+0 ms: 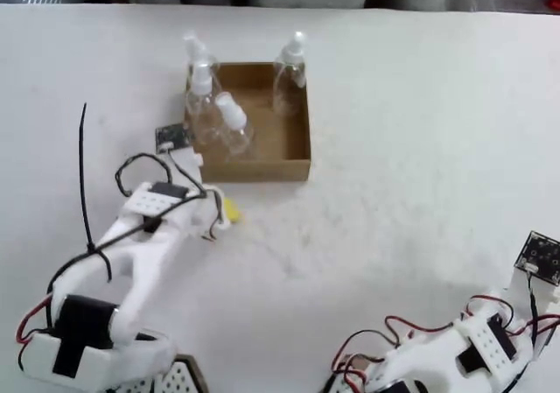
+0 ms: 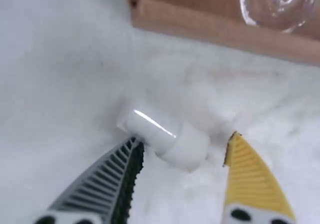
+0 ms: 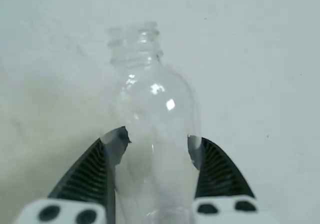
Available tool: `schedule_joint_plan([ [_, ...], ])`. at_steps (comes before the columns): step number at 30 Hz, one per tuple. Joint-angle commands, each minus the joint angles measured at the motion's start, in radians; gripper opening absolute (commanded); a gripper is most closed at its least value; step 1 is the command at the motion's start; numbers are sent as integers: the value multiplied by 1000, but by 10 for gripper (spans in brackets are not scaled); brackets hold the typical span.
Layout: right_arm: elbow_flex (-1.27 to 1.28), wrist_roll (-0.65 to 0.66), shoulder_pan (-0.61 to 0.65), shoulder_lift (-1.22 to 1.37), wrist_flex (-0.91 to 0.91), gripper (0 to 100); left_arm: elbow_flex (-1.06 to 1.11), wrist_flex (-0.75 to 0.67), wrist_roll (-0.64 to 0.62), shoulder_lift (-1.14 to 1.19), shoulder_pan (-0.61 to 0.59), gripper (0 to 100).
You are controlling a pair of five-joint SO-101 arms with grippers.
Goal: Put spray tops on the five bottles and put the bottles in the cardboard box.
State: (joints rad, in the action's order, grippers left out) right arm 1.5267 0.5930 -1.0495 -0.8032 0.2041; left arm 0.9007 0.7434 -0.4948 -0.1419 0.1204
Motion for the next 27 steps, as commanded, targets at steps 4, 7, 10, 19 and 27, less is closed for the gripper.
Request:
schedule_joint_plan([
  [4,0,3,5,7,-7,18,-48,-21,40,1,-1,15],
  [7,0,3,5,7,-7,18,-34,-15,49,-2,18,53],
  [10,0,3,5,7,-7,18,-28,38,126,-16,51,31],
  [19,0,58,2,7,-7,18,11,229,575,-188,76,24],
  [27,0,57,2,7,-5,18,21,298,571,-214,76,260],
])
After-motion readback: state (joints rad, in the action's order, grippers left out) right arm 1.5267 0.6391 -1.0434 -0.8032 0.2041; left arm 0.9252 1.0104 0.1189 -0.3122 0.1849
